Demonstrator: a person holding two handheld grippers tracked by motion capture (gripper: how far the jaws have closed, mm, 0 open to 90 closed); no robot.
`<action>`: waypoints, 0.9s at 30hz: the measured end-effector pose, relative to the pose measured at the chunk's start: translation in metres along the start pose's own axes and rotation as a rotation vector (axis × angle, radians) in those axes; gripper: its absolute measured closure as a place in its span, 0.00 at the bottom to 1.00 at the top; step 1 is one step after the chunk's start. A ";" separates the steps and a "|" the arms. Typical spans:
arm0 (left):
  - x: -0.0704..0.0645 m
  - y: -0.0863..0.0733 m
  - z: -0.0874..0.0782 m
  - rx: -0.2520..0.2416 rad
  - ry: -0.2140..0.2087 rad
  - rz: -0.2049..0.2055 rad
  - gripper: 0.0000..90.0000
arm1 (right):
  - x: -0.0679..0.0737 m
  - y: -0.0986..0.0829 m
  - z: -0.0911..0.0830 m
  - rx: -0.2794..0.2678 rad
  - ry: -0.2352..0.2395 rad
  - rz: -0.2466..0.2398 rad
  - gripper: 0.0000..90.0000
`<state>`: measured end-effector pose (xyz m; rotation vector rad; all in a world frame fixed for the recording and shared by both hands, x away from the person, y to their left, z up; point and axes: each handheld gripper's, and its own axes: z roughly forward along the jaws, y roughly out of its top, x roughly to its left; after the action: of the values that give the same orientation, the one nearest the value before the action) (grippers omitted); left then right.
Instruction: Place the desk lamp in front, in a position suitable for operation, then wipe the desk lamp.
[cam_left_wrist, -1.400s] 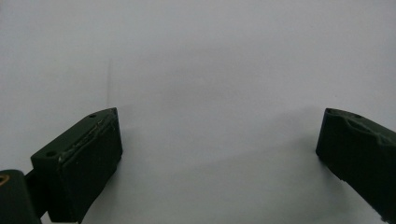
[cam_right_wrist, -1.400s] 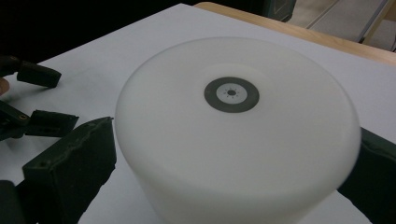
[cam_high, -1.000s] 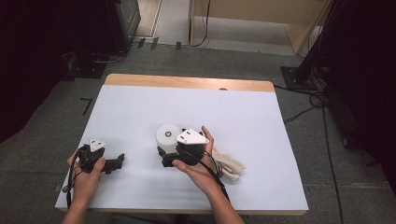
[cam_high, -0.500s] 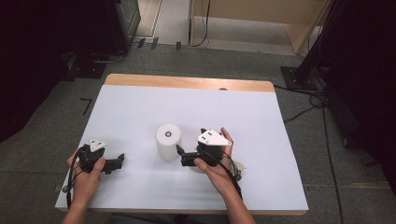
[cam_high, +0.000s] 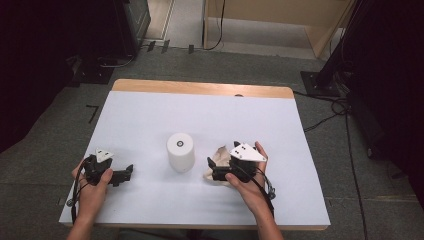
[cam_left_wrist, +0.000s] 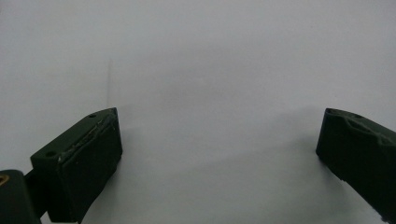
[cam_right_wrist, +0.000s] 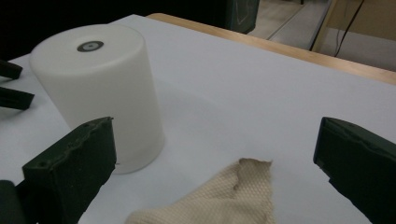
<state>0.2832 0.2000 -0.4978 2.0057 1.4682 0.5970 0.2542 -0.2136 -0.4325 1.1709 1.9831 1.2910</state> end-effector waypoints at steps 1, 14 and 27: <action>0.000 0.000 0.000 0.000 0.000 -0.001 0.00 | -0.003 -0.001 -0.001 0.001 -0.005 -0.002 0.00; 0.000 0.000 0.000 0.001 0.000 0.000 0.00 | -0.029 -0.015 -0.020 0.011 -0.073 0.027 0.00; 0.000 0.001 0.000 0.002 -0.004 0.006 0.00 | -0.042 -0.033 -0.026 0.048 -0.098 0.045 0.00</action>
<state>0.2842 0.1998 -0.4971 2.0124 1.4608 0.5938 0.2429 -0.2685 -0.4536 1.2833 1.9368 1.1901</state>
